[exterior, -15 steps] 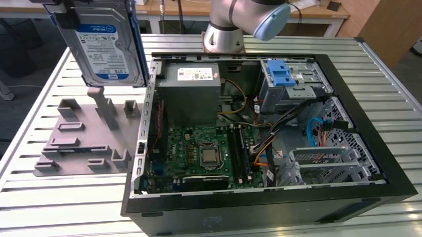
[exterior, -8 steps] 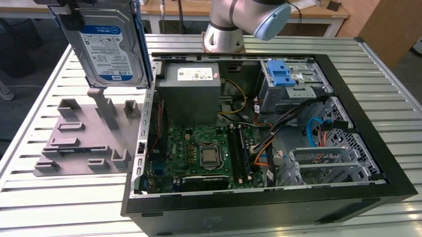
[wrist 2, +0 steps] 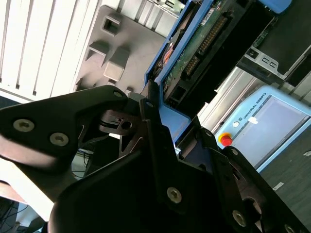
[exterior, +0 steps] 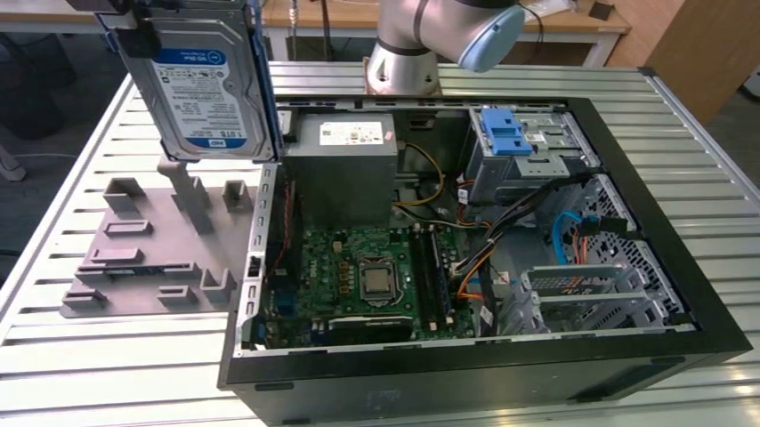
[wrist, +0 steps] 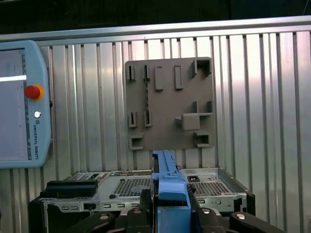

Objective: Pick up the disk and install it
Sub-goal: 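Pick up the disk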

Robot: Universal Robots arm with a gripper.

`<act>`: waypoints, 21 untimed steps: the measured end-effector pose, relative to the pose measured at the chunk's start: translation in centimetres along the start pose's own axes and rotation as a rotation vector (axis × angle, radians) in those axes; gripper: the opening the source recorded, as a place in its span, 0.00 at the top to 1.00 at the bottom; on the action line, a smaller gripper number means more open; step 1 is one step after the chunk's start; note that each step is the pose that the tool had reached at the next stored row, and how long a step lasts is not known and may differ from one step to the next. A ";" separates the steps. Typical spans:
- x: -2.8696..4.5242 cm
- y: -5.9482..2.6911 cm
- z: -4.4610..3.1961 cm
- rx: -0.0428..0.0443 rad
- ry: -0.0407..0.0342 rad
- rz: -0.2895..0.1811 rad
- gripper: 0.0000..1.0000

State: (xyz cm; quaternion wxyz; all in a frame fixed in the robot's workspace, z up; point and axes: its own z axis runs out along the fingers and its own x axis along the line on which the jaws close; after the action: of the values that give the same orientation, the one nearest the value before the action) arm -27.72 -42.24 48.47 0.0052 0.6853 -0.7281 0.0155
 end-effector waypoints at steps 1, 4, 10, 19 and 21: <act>0.05 -0.09 0.00 0.0000 0.0000 0.001 0.64; 0.20 -0.37 0.01 0.0000 0.0000 0.002 0.64; 0.49 -0.96 0.03 -0.0001 0.0001 0.004 0.64; 0.77 -2.21 0.06 -0.0002 0.0001 0.007 0.64; 0.79 -2.55 0.06 -0.0002 0.0002 0.007 0.64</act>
State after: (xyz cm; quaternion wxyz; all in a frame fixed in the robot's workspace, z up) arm -25.22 -43.19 48.47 0.0053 0.6827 -0.7306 0.0155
